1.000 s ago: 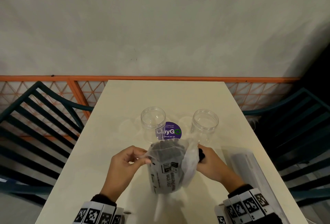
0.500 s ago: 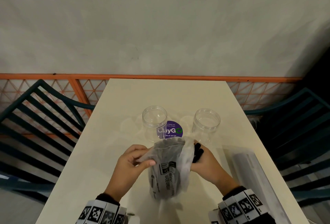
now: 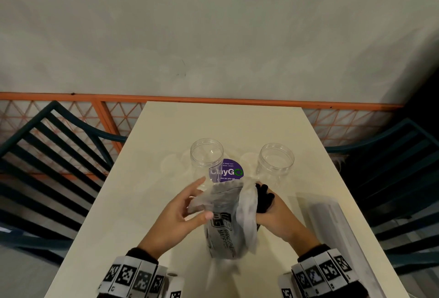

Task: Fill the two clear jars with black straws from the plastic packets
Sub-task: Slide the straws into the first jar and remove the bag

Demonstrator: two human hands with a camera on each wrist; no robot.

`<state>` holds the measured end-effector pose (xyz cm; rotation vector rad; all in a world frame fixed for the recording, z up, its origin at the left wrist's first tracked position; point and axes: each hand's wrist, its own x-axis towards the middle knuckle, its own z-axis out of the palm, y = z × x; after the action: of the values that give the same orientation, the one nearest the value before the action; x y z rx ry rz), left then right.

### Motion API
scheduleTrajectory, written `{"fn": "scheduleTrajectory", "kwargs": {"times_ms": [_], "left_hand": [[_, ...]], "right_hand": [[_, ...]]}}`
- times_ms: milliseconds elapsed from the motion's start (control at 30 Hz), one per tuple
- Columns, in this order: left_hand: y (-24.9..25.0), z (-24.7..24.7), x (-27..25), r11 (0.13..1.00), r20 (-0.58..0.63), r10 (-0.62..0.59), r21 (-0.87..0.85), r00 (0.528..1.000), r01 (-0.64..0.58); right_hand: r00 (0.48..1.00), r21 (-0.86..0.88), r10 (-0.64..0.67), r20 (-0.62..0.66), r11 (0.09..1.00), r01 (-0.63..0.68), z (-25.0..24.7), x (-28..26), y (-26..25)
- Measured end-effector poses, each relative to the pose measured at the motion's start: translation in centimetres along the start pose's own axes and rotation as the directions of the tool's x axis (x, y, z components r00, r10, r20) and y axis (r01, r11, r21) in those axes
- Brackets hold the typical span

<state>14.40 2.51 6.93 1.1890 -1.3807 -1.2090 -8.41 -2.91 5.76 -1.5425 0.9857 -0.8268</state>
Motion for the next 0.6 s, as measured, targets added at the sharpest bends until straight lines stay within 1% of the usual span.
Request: {"fn": "scheduleTrajectory", "kwargs": {"times_ms": [33, 100, 167, 200, 267, 333, 400, 433, 533, 567, 600], "left_hand": [[0.1, -0.1, 0.1, 0.998, -0.015, 0.017, 0.061, 1.0, -0.016], [0.1, -0.2, 0.3, 0.995, -0.125, 0.052, 0.096, 0.991, -0.041], [0.1, 0.0, 0.6, 0.998, -0.228, 0.05, 0.051, 0.972, -0.039], [0.1, 0.1, 0.6, 0.998, -0.261, 0.047, 0.043, 0.964, -0.037], [-0.3, 0.2, 0.6, 0.999, -0.308, 0.027, 0.05, 0.951, -0.012], [-0.8, 0.3, 0.7, 1.0, -0.329, -0.02, 0.01, 0.944, 0.025], [-1.2, 0.5, 0.6, 0.998, -0.303, -0.058, -0.038, 0.951, 0.048], [-1.4, 0.6, 0.5, 0.996, -0.262, -0.07, -0.075, 0.963, 0.052], [-1.3, 0.4, -0.1, 0.984, -0.084, -0.094, -0.159, 0.992, 0.08], [-1.1, 0.1, -0.1, 0.984, -0.036, -0.089, -0.157, 0.995, 0.083], [-0.8, -0.1, 0.1, 0.99, -0.004, -0.078, -0.118, 0.997, 0.077]], "right_hand": [[1.0, -0.004, 0.011, 0.004, 1.0, -0.011, 0.2, 0.1, 0.0], [1.0, -0.027, 0.001, -0.024, 1.0, -0.002, 0.6, 0.4, -0.2], [0.999, -0.066, -0.013, -0.047, 0.998, 0.01, 0.7, 0.5, -0.6], [0.999, -0.062, -0.021, -0.036, 0.998, 0.019, 0.7, 0.4, -0.7], [0.999, -0.036, -0.047, -0.013, 0.998, 0.047, 0.4, 0.3, -0.8], [0.998, -0.022, -0.063, -0.027, 0.998, 0.063, 0.3, 0.1, -0.7], [0.998, 0.026, -0.054, -0.037, 0.998, 0.055, 0.4, -0.1, -0.4], [0.999, 0.035, -0.041, -0.03, 0.999, 0.042, 0.4, -0.2, -0.3], [0.999, 0.015, -0.032, -0.022, 0.999, 0.032, 0.6, -0.2, -0.3], [0.999, 0.011, -0.034, -0.03, 0.999, 0.034, 0.6, -0.2, -0.4], [0.998, 0.003, -0.04, -0.04, 0.999, 0.04, 0.6, -0.1, -0.6]]}}
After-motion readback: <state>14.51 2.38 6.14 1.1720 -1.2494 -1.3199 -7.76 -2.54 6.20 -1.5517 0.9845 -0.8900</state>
